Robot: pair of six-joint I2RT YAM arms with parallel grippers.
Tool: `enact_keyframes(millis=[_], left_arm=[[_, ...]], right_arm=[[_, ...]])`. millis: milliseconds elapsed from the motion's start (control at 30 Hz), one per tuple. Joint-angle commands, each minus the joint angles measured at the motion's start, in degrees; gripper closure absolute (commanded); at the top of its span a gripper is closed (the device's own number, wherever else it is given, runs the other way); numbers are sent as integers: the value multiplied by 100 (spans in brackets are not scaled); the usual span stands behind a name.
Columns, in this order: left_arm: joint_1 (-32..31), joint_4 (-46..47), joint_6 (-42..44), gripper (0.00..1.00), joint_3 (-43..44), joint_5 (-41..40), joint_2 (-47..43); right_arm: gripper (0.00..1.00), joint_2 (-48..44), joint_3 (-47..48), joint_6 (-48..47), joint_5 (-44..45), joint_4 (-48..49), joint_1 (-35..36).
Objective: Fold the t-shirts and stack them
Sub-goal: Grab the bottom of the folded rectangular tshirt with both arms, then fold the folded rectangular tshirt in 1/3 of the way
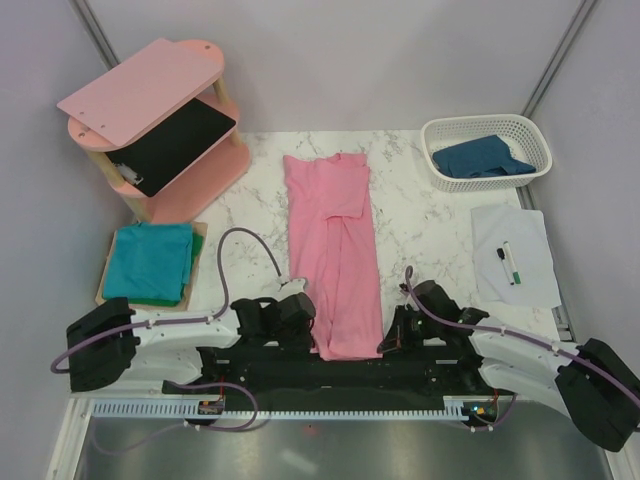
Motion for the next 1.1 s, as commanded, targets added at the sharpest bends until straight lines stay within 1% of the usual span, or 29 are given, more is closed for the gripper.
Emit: enact_keyframes(millis=[0,33,233,300,433,533,567,600,800,933,967,1067], left_arm=[[3,-124,55,98,365,-665,-658],[3,-378,107,98,479,-735,-789],[11,-811,257,98,831,-920,-1089],[38,-969,301,98,928,-1017,-1098],[222,-1215,511,98,1262,-1123,-1010],[573,-1216,845,98,1490,-974,-791],[783,-1207,942,98,1552,-913,-651],[889,-1198,1152,98,1691,-842,-554],[1698,-1189,1934,98,2359,-446,96],[2173,-1163,2331,98,2755,-288,403],[2348,-1154,2392,98,2826,-253,457],[2612,-1145,2673,98,3081,-183,755]], right_arm=[[100,-371,524,-118,235,-242,20],[100,-424,638,-135,279,-269,11],[100,-486,1103,-337,402,-375,20],[100,-398,1218,-486,498,-410,20],[100,-188,1858,-890,937,-585,20],[100,120,2350,-1382,1491,-814,20],[100,321,2457,-1488,1657,-875,20],[100,444,2571,-1741,2016,-893,20],[100,1473,3494,-2446,3309,-919,11],[100,2088,4143,-2911,3837,-876,-6],[100,2272,4241,-2965,3908,-858,-24],[100,2616,4602,-3114,4023,-779,-138]])
